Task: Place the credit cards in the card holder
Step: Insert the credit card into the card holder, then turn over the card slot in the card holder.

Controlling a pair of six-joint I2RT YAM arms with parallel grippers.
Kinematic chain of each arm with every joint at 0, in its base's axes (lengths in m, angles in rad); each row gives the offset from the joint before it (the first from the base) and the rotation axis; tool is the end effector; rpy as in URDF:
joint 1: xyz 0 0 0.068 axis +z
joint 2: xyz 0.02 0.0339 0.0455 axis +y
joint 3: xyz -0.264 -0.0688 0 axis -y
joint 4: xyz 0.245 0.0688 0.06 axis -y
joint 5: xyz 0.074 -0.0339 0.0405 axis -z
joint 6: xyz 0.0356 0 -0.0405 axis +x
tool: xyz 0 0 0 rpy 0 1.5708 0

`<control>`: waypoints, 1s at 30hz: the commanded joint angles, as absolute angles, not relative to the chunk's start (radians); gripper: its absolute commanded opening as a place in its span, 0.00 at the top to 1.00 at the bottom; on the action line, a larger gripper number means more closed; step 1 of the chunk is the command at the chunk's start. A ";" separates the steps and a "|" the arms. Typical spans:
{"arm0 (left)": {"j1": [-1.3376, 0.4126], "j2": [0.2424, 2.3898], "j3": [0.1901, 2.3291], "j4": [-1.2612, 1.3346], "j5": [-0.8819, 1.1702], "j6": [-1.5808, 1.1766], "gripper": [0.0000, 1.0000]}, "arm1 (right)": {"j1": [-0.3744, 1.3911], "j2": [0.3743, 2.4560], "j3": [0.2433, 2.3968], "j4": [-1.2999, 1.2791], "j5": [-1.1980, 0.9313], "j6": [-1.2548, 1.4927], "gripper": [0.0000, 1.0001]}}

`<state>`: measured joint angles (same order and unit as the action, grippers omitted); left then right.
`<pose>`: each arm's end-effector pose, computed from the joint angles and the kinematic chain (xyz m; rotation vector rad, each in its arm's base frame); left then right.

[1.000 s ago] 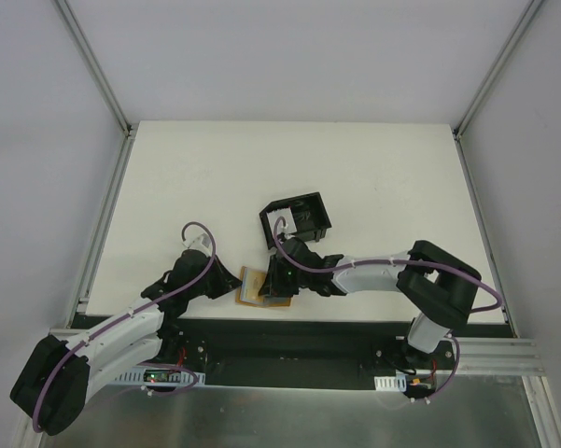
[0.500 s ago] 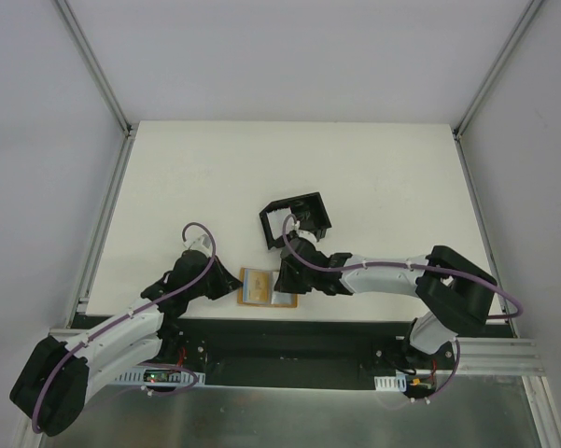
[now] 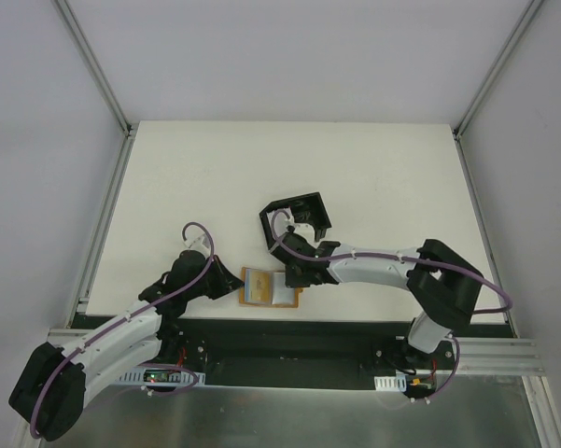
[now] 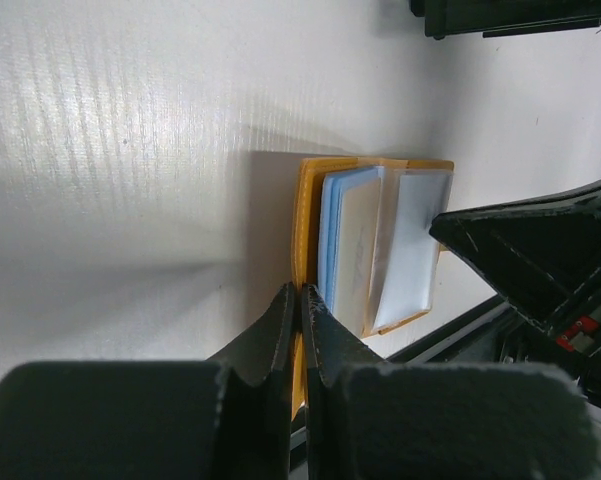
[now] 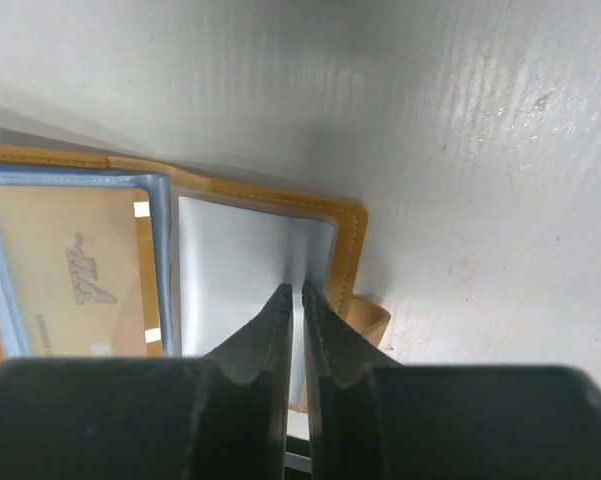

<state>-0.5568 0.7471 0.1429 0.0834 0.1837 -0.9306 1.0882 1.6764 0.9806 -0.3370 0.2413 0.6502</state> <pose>0.1295 -0.0883 0.1488 -0.3031 2.2549 -1.0449 0.1607 0.2883 0.1718 -0.4789 2.5506 0.3432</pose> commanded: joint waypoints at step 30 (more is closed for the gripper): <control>-0.581 0.810 0.374 -0.054 0.290 -0.855 1.00 | 1.117 1.523 0.868 -0.230 0.193 0.626 0.74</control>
<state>-0.5579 0.7582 0.2966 -0.0299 0.2527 -0.8989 1.1336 1.5688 0.8829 -0.1089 0.1104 0.6010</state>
